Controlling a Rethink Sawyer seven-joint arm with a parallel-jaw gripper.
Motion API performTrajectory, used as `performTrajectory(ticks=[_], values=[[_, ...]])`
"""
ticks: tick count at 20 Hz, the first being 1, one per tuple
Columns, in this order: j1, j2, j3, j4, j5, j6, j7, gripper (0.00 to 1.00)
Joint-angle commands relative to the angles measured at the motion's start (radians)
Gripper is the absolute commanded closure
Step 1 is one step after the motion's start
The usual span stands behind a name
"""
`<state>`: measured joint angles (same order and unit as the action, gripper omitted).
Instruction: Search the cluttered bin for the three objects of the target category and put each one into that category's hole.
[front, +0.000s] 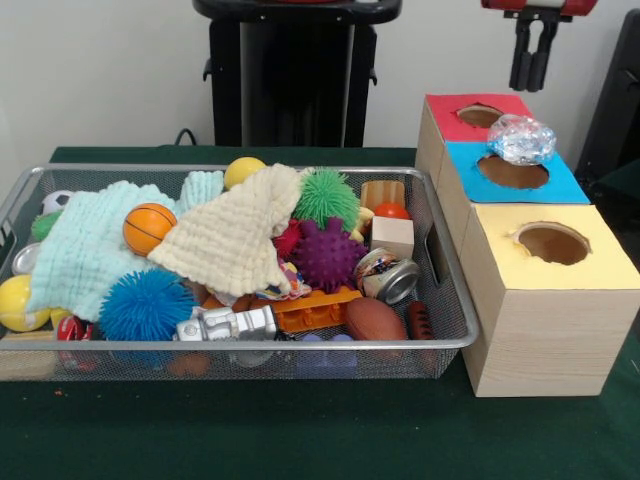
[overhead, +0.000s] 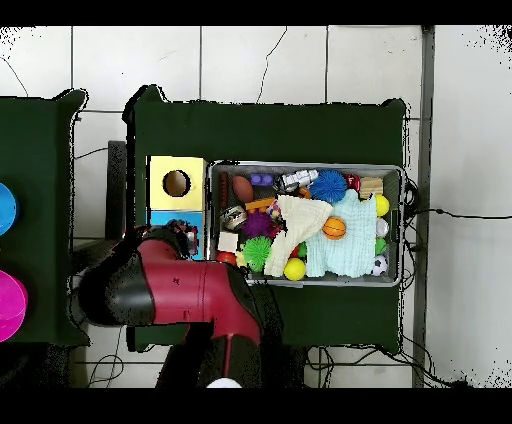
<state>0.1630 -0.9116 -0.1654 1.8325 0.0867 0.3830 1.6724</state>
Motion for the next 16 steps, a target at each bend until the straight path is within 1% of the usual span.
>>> performTrajectory(ticks=[1, 8, 14, 16], values=[[-0.023, 0.061, 0.066, 0.115, 0.028, 0.106, 0.168, 1.0], [-0.014, 0.124, 0.079, 0.158, 0.023, 0.012, 0.19, 1.0], [0.015, 0.131, 0.072, 0.216, 0.044, -0.019, 0.235, 1.0], [0.012, 0.132, 0.082, 0.23, 0.055, -0.017, 0.237, 1.0]])
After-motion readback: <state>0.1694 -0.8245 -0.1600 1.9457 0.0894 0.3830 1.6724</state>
